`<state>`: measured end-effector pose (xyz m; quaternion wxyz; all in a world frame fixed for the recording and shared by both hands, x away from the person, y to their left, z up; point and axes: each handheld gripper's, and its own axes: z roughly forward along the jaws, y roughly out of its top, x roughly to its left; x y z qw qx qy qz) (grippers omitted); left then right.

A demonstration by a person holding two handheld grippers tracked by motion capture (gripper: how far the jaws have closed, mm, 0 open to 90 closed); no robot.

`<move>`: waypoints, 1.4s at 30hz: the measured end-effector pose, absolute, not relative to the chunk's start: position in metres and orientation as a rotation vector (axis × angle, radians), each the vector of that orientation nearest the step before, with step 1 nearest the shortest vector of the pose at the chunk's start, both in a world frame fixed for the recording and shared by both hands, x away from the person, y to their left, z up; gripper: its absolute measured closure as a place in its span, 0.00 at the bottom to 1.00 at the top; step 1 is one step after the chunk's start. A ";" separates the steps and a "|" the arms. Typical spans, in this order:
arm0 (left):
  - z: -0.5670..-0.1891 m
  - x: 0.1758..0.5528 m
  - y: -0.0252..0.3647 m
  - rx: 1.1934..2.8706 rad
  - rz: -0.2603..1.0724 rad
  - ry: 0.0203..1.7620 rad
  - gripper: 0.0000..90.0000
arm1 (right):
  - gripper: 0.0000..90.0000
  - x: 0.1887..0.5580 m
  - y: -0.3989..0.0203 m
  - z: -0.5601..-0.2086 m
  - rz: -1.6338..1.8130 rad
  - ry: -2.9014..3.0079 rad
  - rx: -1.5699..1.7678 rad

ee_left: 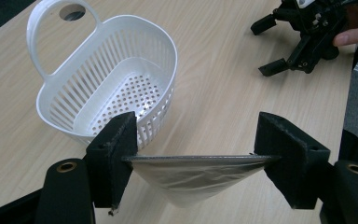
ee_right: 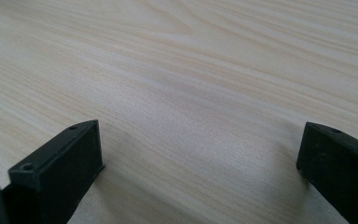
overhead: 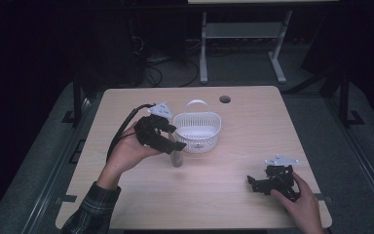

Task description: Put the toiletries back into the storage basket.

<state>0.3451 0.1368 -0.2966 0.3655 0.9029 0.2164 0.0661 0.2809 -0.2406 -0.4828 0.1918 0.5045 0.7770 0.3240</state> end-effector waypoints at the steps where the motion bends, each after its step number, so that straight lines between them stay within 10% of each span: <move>1: -0.295 0.346 0.137 2.323 0.174 0.557 0.33 | 0.00 0.281 -0.241 -0.483 0.909 2.182 1.417; 42: -0.250 0.383 0.131 2.254 0.220 0.564 0.33 | 0.00 0.281 -0.241 -0.483 0.910 2.182 1.416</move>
